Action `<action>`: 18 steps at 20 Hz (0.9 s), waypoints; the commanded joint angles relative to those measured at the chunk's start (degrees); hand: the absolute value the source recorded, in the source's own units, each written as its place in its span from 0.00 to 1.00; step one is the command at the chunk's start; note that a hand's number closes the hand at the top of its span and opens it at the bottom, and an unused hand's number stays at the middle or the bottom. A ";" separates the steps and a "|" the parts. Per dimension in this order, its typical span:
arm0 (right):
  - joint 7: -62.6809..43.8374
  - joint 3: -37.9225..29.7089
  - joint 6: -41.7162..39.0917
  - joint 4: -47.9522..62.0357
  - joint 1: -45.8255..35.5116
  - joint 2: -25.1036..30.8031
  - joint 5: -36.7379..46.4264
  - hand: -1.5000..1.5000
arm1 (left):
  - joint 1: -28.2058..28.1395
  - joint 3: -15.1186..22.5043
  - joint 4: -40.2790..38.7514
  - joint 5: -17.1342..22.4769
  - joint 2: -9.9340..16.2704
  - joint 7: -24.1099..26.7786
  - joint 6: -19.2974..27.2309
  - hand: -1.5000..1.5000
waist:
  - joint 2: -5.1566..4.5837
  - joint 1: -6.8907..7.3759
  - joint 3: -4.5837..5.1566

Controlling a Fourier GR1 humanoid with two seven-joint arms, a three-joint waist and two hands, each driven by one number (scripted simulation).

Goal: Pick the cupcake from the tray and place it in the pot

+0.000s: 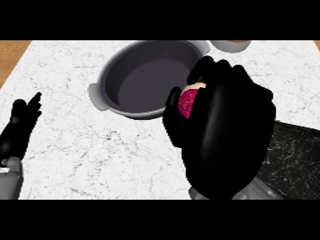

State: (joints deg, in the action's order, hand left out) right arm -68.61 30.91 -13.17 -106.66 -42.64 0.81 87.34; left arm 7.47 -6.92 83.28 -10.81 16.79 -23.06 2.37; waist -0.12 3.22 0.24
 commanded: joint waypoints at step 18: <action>-8.58 -18.77 19.98 41.43 -18.00 -0.77 -28.66 0.00 | 4.36 0.45 -3.31 -0.17 -0.06 1.62 -1.21 0.50 | -1.49 2.43 -0.12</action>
State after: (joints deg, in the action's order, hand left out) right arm -67.63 13.94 -3.07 -71.09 -59.68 0.65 62.90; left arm 9.68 -5.44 81.47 -11.92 15.40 -21.57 2.56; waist -1.17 5.22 0.13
